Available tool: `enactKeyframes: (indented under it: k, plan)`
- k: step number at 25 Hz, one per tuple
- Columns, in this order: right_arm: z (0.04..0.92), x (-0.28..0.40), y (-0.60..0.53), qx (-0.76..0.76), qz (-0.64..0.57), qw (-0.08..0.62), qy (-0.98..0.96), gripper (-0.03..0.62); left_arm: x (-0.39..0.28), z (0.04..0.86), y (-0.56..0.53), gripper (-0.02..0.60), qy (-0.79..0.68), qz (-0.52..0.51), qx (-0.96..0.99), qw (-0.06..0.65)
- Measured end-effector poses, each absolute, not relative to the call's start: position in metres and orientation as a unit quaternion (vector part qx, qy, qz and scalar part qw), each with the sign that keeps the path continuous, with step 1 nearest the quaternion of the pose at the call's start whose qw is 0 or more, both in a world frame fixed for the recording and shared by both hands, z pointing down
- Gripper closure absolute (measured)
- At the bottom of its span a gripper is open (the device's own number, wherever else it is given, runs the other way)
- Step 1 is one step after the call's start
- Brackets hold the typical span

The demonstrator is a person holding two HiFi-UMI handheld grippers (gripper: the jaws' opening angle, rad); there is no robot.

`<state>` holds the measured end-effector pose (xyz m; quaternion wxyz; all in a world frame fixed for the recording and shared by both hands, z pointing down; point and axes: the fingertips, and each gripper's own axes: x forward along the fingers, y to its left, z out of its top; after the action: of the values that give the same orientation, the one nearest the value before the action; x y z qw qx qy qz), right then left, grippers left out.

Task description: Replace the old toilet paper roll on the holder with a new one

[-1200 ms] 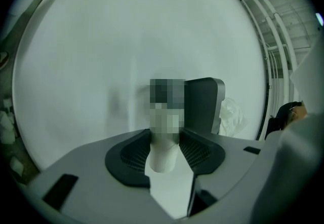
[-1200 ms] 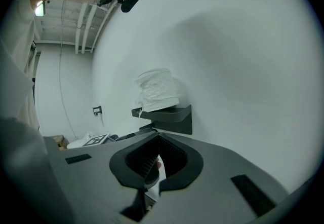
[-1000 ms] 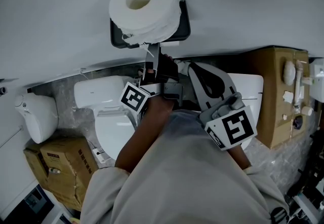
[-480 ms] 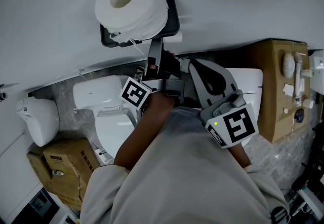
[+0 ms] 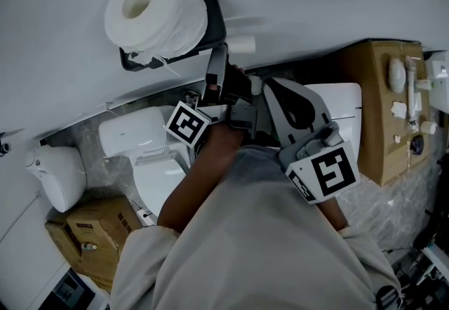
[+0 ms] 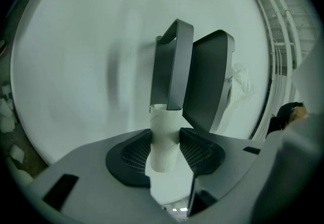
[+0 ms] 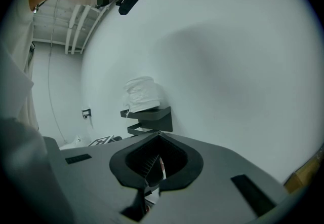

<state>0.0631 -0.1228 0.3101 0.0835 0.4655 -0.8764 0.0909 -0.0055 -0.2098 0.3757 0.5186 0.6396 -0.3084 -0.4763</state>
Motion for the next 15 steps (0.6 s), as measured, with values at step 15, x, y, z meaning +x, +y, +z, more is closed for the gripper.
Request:
enactKeyframes:
  k: [15]
  plan:
    - [0.308, 0.085, -0.116, 0.491, 0.093, 0.079, -0.863, 0.58, 0.037, 0.38, -0.205, 0.397, -0.277, -0.444, 0.655, 0.545]
